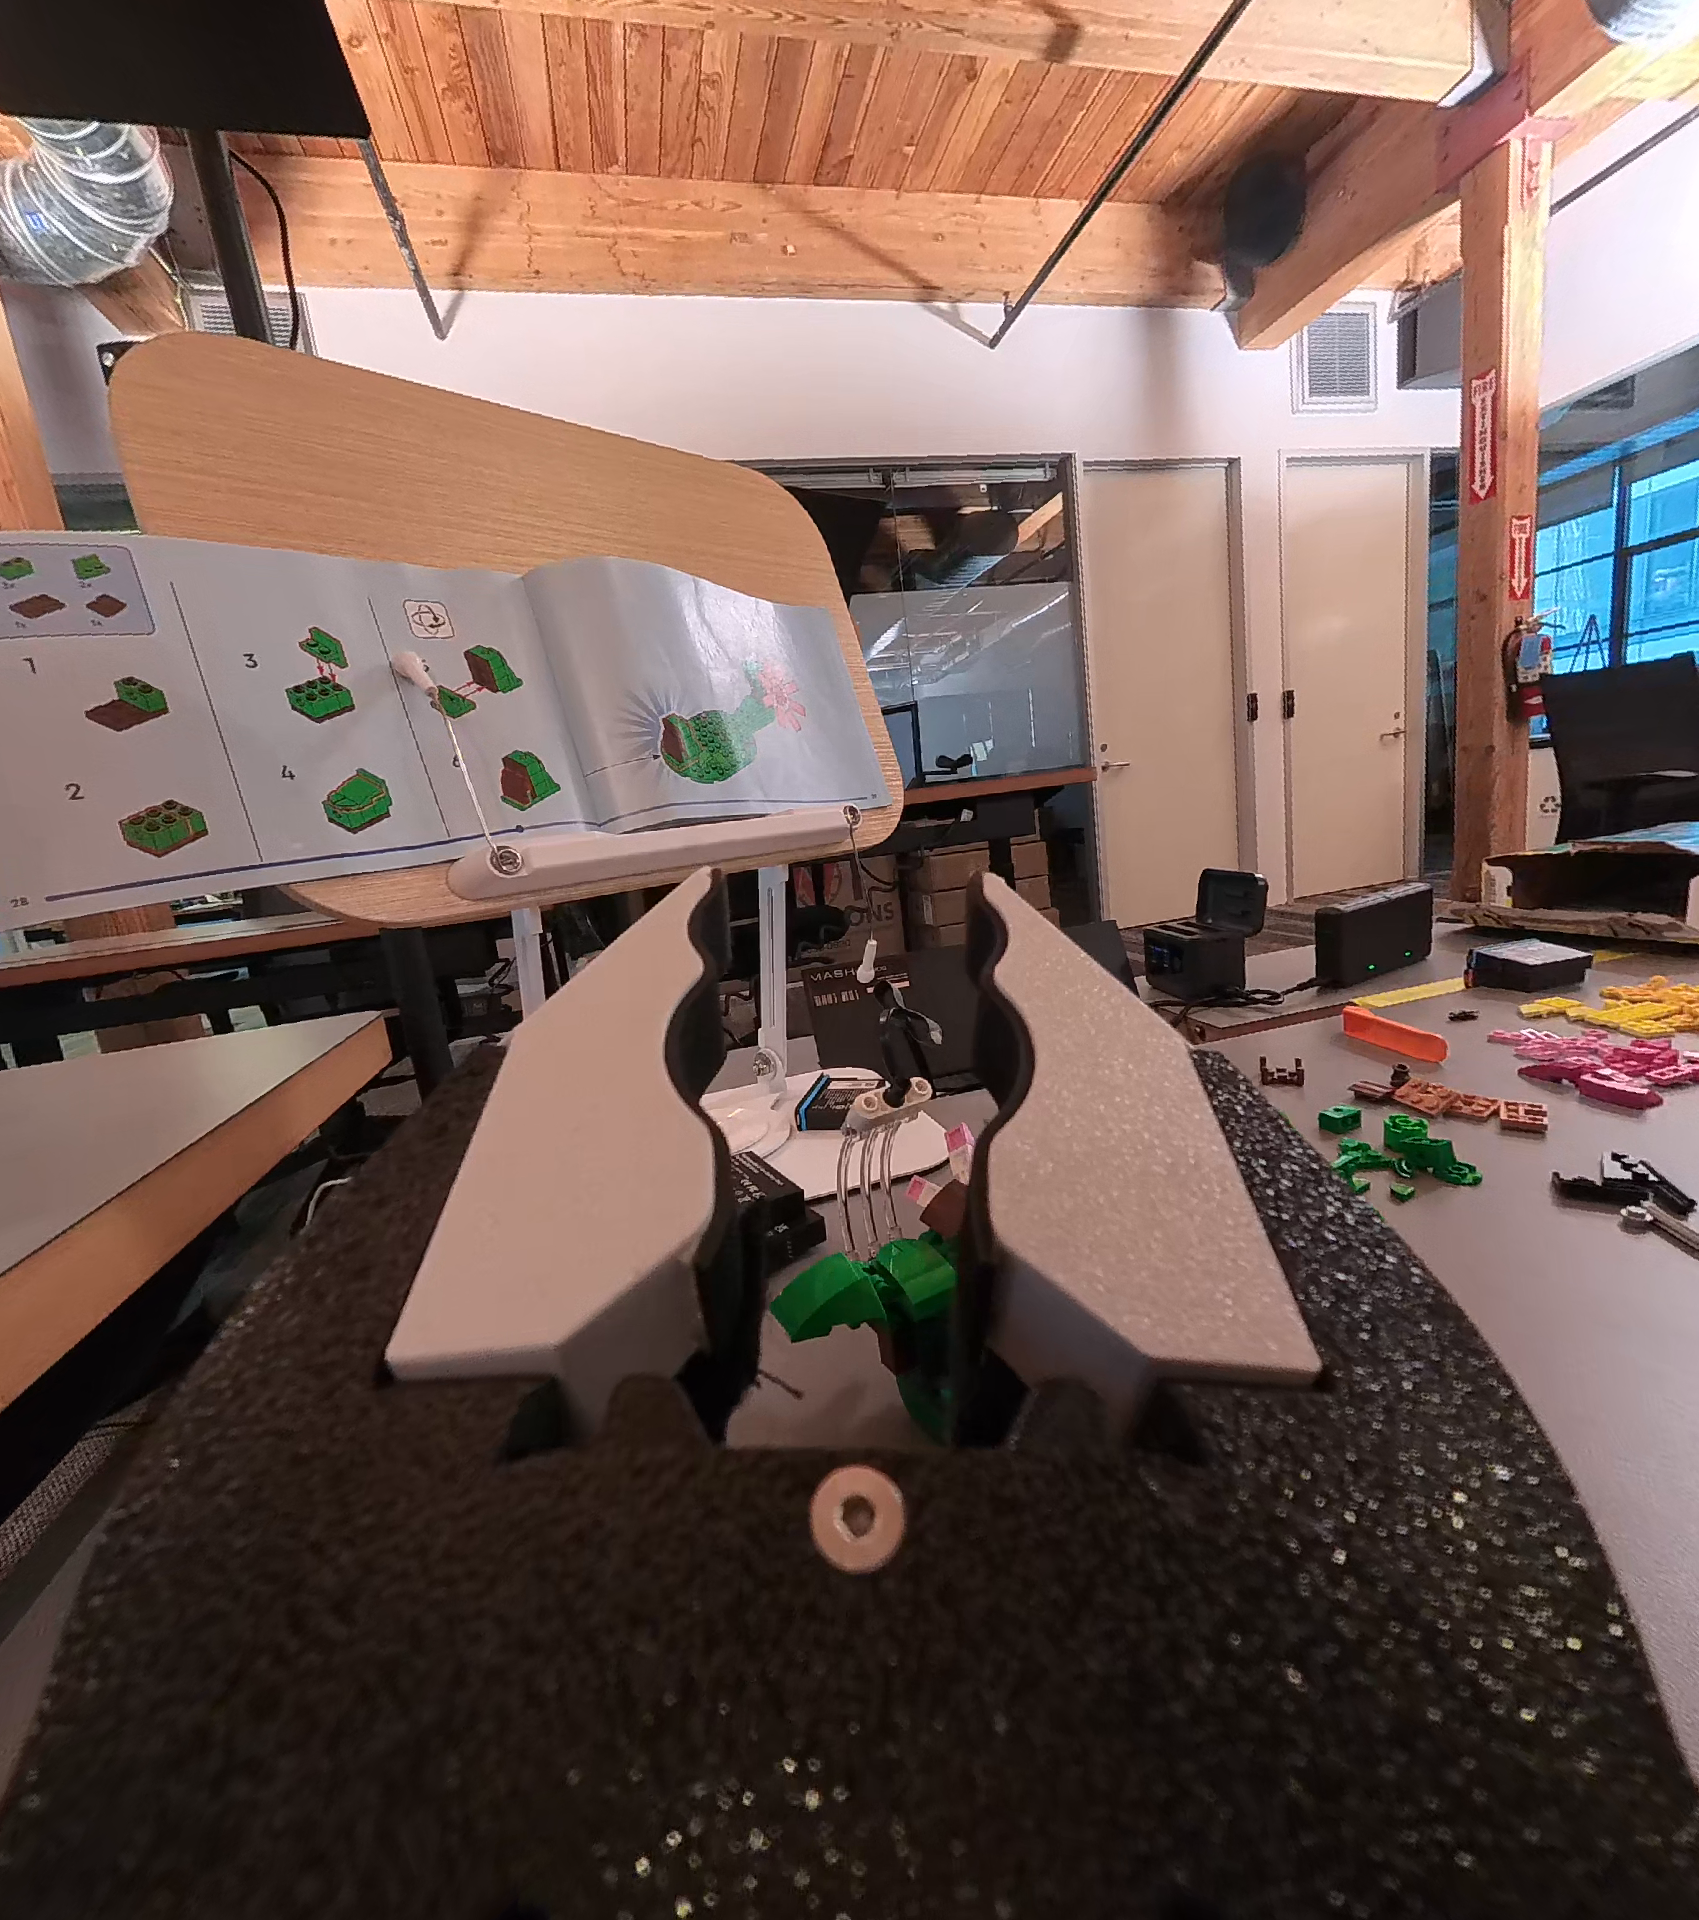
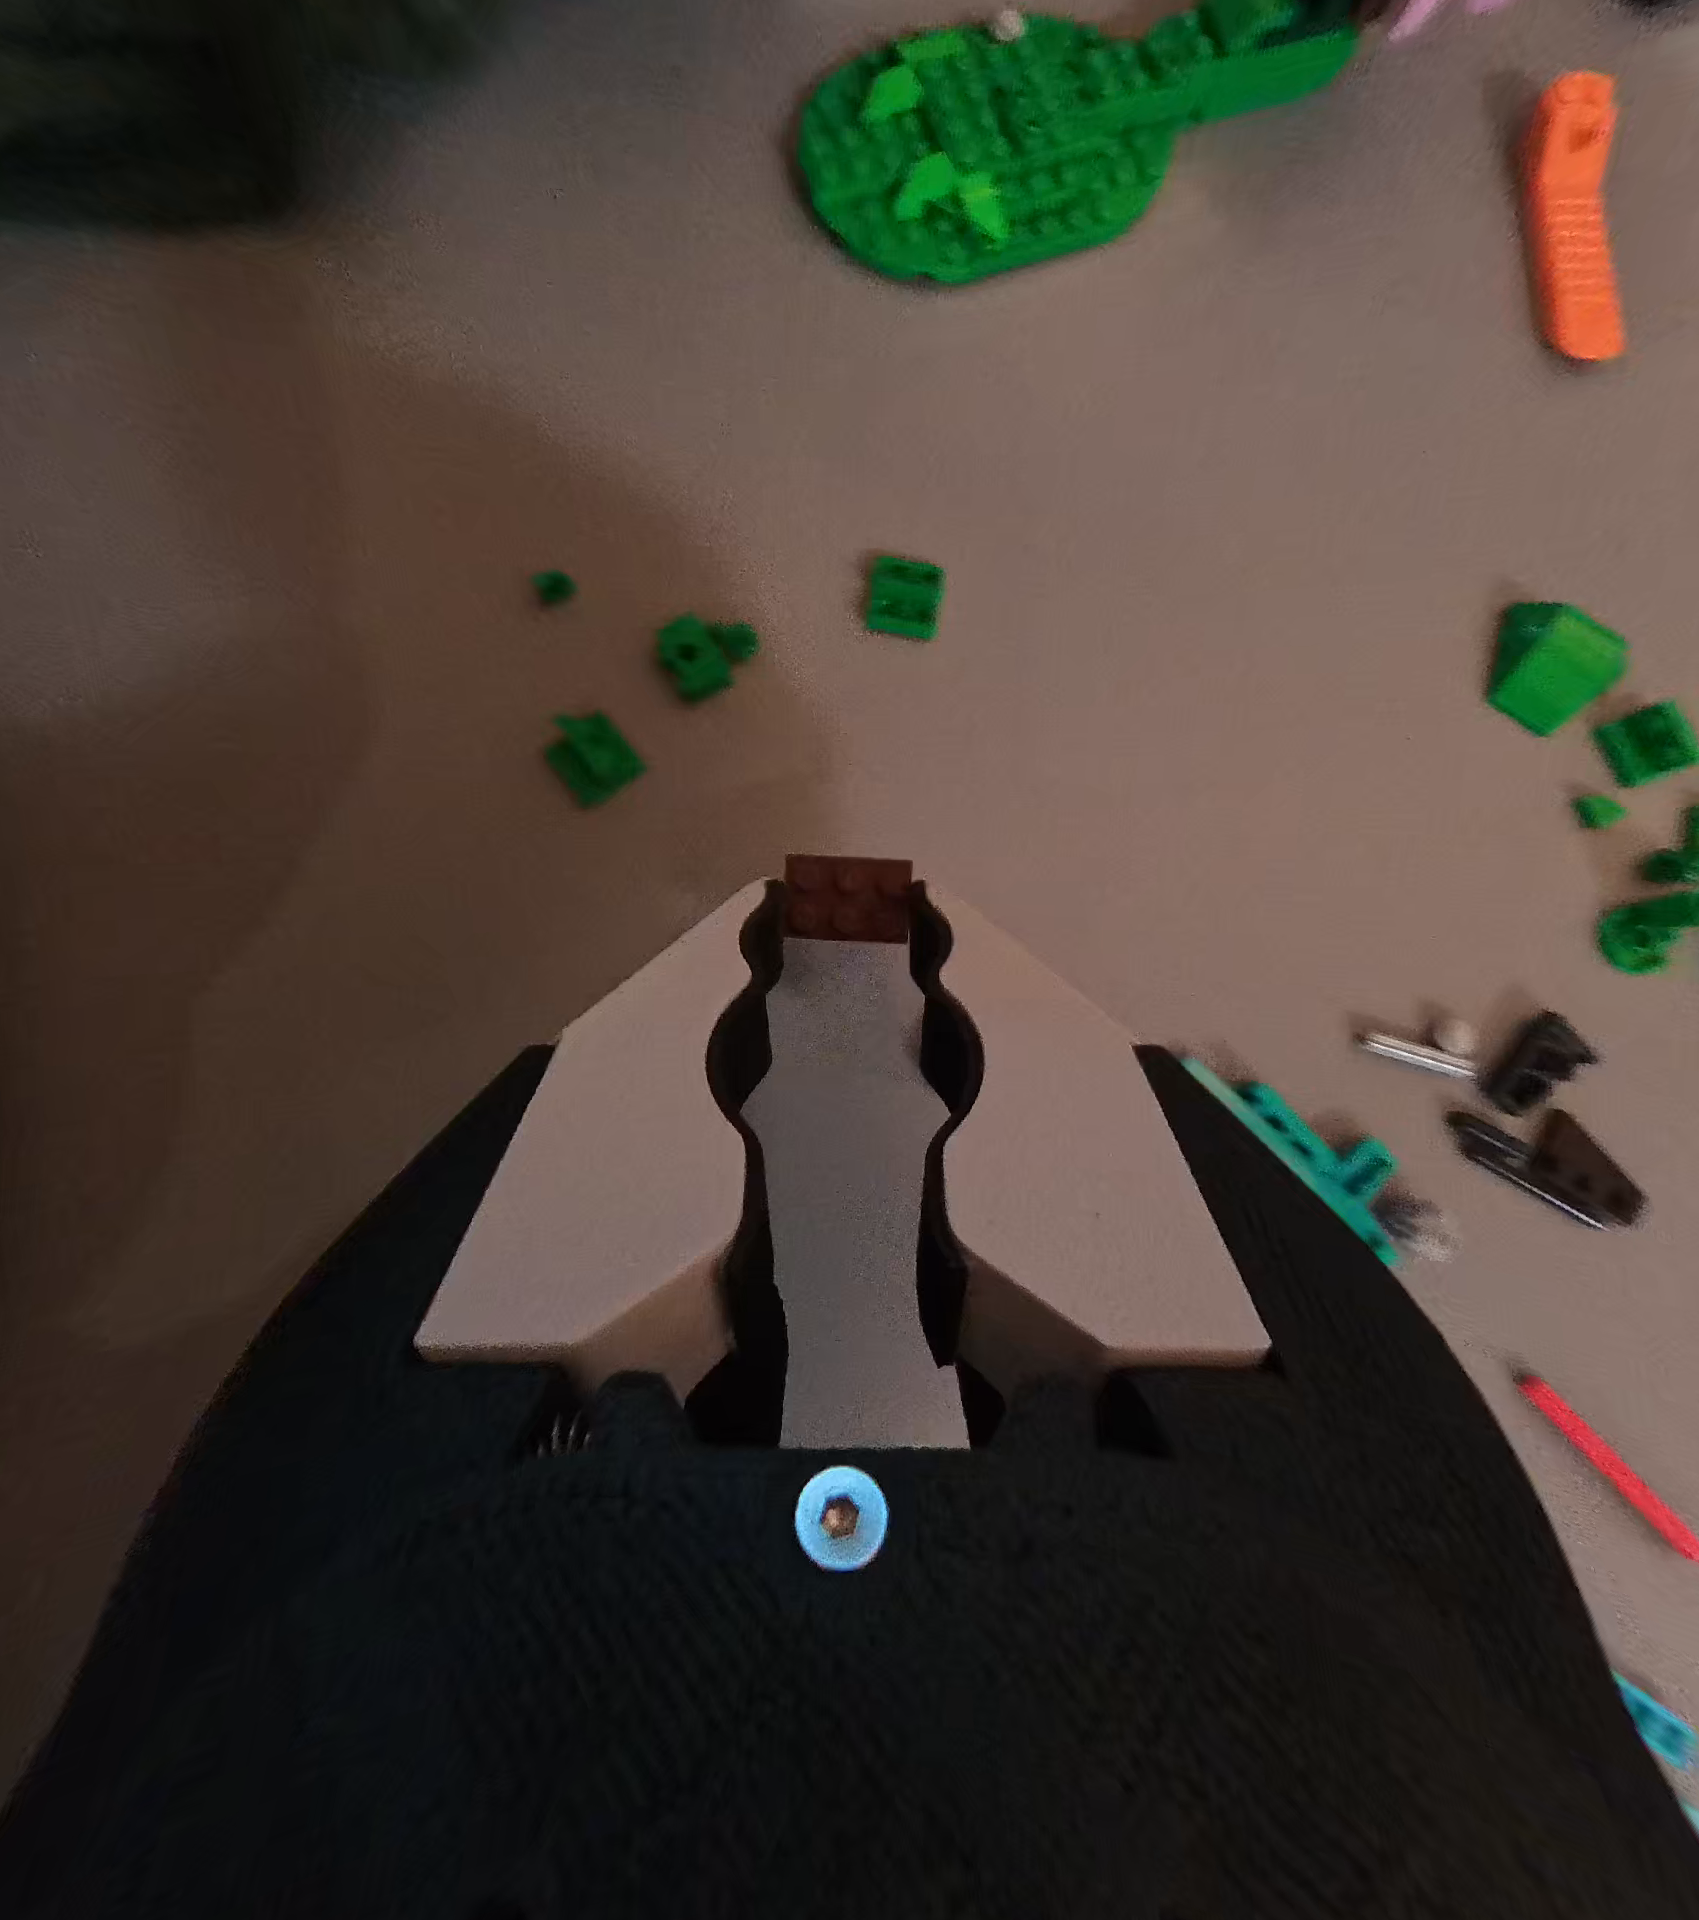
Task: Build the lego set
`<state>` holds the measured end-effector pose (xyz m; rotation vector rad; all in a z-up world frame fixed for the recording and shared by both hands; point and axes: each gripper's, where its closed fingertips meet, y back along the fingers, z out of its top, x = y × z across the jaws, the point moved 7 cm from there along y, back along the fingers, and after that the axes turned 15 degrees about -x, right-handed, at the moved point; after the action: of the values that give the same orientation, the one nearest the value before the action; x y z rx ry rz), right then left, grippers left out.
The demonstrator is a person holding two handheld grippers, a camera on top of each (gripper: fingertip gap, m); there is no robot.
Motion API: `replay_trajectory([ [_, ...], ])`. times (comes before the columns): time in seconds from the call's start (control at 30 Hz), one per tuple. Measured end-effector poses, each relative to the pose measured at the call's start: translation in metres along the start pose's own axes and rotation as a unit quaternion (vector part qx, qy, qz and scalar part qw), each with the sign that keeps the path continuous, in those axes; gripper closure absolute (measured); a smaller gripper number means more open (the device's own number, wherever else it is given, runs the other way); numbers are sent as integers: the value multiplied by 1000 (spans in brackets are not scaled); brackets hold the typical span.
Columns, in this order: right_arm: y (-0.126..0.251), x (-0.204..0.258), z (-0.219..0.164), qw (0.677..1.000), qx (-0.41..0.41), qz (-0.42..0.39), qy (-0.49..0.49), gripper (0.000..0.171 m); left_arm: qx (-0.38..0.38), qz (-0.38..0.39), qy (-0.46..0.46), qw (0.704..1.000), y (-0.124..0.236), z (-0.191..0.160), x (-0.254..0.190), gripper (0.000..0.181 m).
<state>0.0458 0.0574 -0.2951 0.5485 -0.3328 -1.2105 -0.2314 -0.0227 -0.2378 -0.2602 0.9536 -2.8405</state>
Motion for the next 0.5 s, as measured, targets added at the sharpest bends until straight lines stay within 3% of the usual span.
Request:
replay_trajectory([
  [0.5, 0, 40, -10, 998, 42, 35, 37, 149, 0, -1, 2, 1000, 0, 0, 0, 139],
])
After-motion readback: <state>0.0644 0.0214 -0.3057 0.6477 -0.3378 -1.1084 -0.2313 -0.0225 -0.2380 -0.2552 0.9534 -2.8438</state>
